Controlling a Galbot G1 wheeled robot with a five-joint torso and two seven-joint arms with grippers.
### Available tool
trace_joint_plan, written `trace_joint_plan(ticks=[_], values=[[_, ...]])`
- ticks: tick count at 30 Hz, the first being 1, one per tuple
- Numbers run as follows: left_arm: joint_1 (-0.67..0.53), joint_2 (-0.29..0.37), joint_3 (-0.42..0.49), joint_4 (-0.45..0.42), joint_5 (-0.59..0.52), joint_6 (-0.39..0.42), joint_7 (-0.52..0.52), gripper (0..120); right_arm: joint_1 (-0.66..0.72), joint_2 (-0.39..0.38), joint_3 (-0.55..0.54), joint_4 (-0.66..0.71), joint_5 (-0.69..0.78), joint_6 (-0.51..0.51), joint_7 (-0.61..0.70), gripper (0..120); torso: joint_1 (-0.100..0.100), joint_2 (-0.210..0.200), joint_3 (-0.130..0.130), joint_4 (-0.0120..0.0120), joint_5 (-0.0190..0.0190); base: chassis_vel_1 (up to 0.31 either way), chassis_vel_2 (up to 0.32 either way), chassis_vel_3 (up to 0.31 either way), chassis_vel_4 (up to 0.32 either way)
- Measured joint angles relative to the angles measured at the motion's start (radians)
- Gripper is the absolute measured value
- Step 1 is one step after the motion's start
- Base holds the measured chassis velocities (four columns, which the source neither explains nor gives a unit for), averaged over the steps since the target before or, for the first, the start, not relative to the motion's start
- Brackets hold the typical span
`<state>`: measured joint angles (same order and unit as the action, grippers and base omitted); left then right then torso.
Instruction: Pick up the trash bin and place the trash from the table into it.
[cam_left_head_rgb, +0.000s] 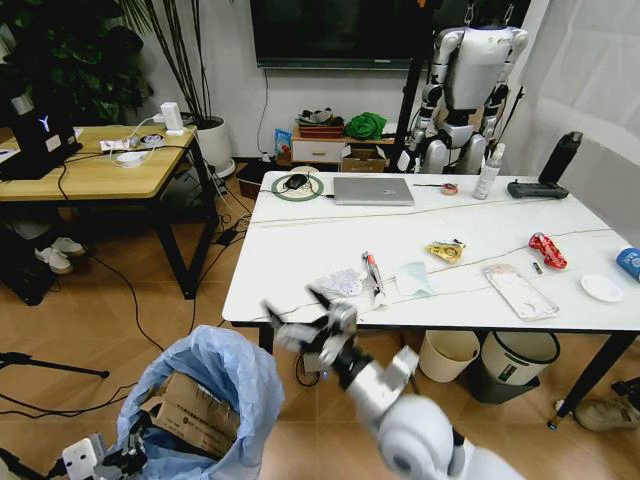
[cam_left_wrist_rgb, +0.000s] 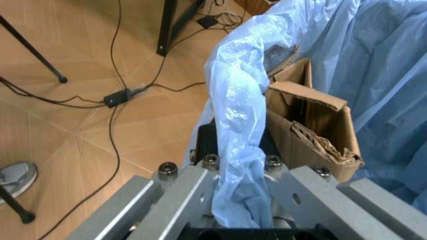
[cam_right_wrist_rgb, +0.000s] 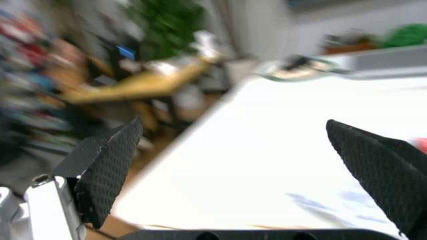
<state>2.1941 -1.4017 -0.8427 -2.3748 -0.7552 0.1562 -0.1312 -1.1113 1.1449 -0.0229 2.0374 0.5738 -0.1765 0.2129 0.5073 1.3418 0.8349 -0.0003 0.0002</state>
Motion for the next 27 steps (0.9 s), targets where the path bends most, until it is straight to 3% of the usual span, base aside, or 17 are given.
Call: trace_joint_plan(ticks=[3, 7, 17, 27], values=[[-0.004, 0.001, -0.001, -0.005, 0.002, -0.003, 0.006, 0, 0.014, -0.008, 0.080, -0.020, -0.013, -0.164, 0.055, 100, 0.000, 0.000, 0.000, -0.0001, 0.0001, 0.000, 0.000, 0.000, 0.000], [-0.010, 0.002, 0.000, -0.004, 0.004, -0.005, 0.010, 0, 0.023, -0.036, 0.137, -0.056, 0.004, -0.282, 0.055, 100, 0.000, 0.000, 0.000, -0.0002, -0.0001, 0.000, 0.000, 0.000, 0.000], [-0.021, 0.004, 0.004, 0.001, 0.006, -0.007, 0.012, 0, 0.081, -0.008, 0.155, -0.177, 0.062, -0.355, 0.050, 98, 0.000, 0.000, 0.000, -0.0001, -0.0003, 0.000, 0.000, 0.000, 0.000], [-0.025, 0.012, -0.001, 0.011, 0.000, -0.014, 0.014, 0, 0.100, 0.016, 0.142, -0.255, 0.026, -0.320, 0.025, 58, 0.000, 0.000, 0.000, -0.0001, -0.0003, 0.000, 0.000, 0.000, 0.000]])
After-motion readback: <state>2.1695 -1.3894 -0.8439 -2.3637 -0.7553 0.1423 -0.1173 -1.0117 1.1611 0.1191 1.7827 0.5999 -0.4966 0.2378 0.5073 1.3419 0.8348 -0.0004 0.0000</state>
